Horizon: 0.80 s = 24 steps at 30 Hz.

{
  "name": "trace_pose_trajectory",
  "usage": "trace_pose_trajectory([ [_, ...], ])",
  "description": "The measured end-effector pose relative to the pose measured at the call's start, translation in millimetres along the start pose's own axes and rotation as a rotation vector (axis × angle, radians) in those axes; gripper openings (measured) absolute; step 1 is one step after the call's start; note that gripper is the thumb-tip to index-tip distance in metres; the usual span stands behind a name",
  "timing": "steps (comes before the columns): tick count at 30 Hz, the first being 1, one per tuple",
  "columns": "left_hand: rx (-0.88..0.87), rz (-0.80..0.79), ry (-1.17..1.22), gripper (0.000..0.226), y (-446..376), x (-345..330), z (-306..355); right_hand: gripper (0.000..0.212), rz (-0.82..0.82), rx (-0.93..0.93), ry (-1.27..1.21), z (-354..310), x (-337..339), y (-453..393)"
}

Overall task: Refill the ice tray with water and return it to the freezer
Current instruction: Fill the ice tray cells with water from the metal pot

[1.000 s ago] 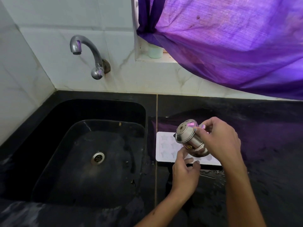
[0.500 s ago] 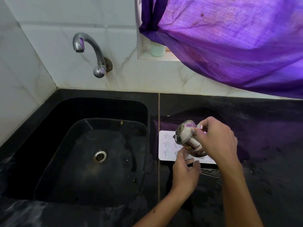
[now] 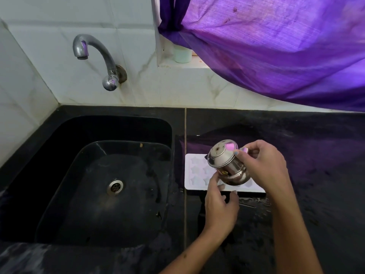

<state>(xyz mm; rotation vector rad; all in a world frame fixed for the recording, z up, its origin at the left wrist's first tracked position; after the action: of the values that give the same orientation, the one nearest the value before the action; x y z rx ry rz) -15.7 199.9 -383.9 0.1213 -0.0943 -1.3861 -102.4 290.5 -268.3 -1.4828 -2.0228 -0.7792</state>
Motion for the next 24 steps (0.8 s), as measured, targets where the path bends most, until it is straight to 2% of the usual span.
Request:
trace_pose_trajectory([
  [4,-0.051,0.004,-0.057,0.059,-1,-14,8,0.014,0.050,0.001,-0.115,17,20,6],
  [8,-0.068,-0.045,-0.086,0.061,-5,-44,12,0.014,0.102,-0.017,-0.115,38,47,14],
  [13,-0.035,-0.143,-0.054,0.063,-12,-89,6,0.016,0.145,-0.077,-0.020,68,82,20],
  [18,-0.014,-0.244,0.024,0.050,-17,-131,3,0.018,0.172,-0.139,0.098,94,106,23],
  [24,0.024,-0.240,0.089,0.050,-19,-156,-6,0.019,0.127,-0.127,0.192,108,114,19],
])
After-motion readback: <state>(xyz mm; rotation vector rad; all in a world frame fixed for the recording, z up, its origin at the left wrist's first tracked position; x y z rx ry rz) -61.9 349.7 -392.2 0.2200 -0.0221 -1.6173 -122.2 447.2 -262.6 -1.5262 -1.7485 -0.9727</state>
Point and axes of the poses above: each hand's wrist, its own y-axis away from the middle knuckle, its own x-axis out of the back of the hand, z = x × y, the point moved 9 cm from there along -y, towards the middle knuckle, and after that the axes turned 13 degrees about -z, right-handed, at the moved point
